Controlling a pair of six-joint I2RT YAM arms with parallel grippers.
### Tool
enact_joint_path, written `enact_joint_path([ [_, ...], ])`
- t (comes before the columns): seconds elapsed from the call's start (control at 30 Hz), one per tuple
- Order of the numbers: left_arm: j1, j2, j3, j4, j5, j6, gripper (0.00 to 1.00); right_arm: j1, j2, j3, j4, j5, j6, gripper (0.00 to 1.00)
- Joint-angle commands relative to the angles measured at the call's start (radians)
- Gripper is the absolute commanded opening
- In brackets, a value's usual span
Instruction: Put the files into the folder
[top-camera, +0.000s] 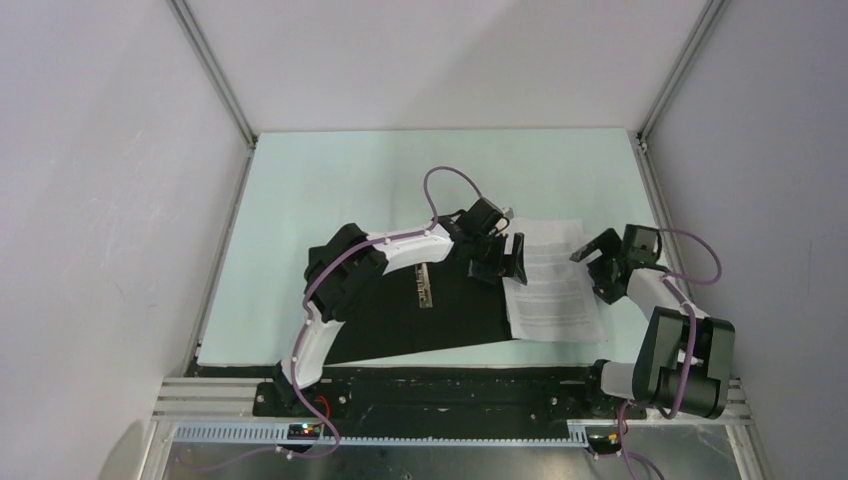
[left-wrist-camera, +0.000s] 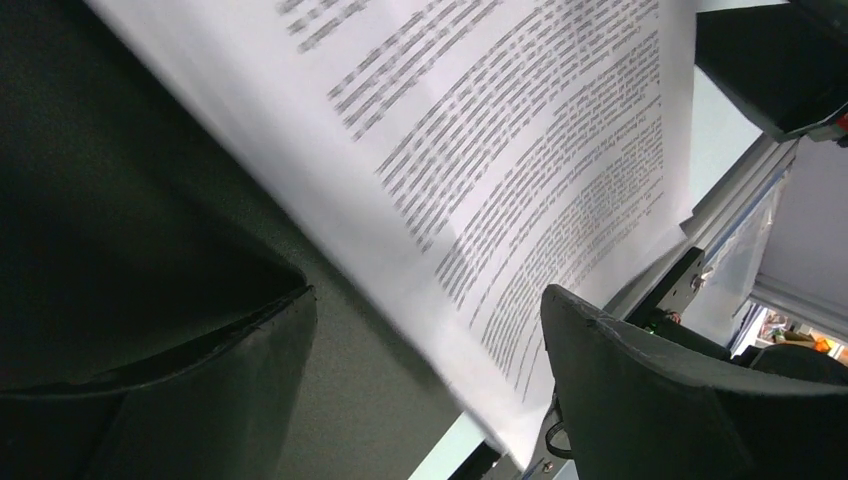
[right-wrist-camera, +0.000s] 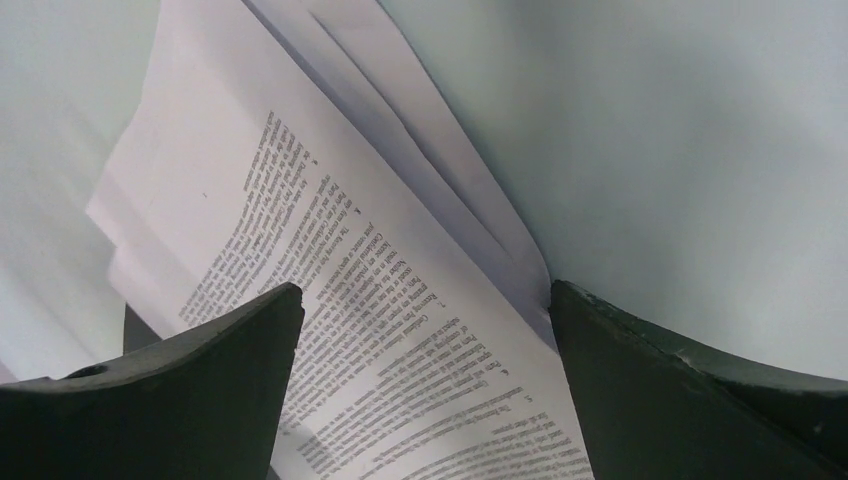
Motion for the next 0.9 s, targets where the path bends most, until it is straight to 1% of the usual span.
enact_joint_path([
  [0.0, 0.006, -0.011, -0.098, -0.125, -0.095, 0.031, 0.93, 0.117, 0.017, -0.063, -0.093, -0.014, 0.073, 0.99],
  [0.07, 0.006, -0.033, -0.115, -0.116, -0.115, 0.019, 0.93, 0.128, -0.020, -0.064, -0.114, 0.003, 0.080, 0.99],
  [0.13, 0.005, -0.035, -0.104, -0.113, -0.107, 0.010, 0.93, 0.117, -0.053, -0.063, -0.124, 0.002, 0.078, 1.00],
  [0.3, -0.002, -0.001, -0.067, -0.093, -0.067, -0.045, 0.92, 0.110, -0.032, -0.062, -0.117, -0.032, 0.070, 1.00],
  [0.37, 0.000, 0.006, -0.072, -0.059, -0.042, -0.101, 0.89, 0.116, -0.013, -0.062, -0.113, -0.037, 0.066, 1.00],
  [0.47, -0.002, 0.008, -0.084, -0.011, -0.007, -0.188, 0.82, 0.117, 0.008, -0.061, -0.102, -0.053, 0.064, 0.99],
  [0.63, -0.004, 0.030, -0.038, 0.029, 0.034, -0.256, 0.74, 0.116, 0.021, -0.061, -0.096, -0.061, 0.054, 1.00],
  [0.67, -0.004, 0.038, -0.013, 0.032, 0.046, -0.260, 0.67, 0.112, 0.021, -0.060, -0.095, -0.066, 0.048, 1.00],
  [0.77, -0.001, 0.033, 0.019, 0.035, 0.062, -0.257, 0.57, 0.107, 0.033, -0.054, -0.099, -0.071, 0.034, 1.00],
  [0.8, 0.000, 0.031, 0.025, 0.035, 0.066, -0.257, 0.51, 0.105, 0.036, -0.050, -0.099, -0.076, 0.032, 1.00],
  [0.83, 0.002, 0.025, 0.035, 0.035, 0.075, -0.258, 0.48, 0.104, 0.040, -0.049, -0.099, -0.080, 0.028, 0.99],
  [0.87, 0.003, 0.022, 0.039, 0.035, 0.078, -0.258, 0.42, 0.103, 0.041, -0.045, -0.100, -0.080, 0.026, 0.99],
])
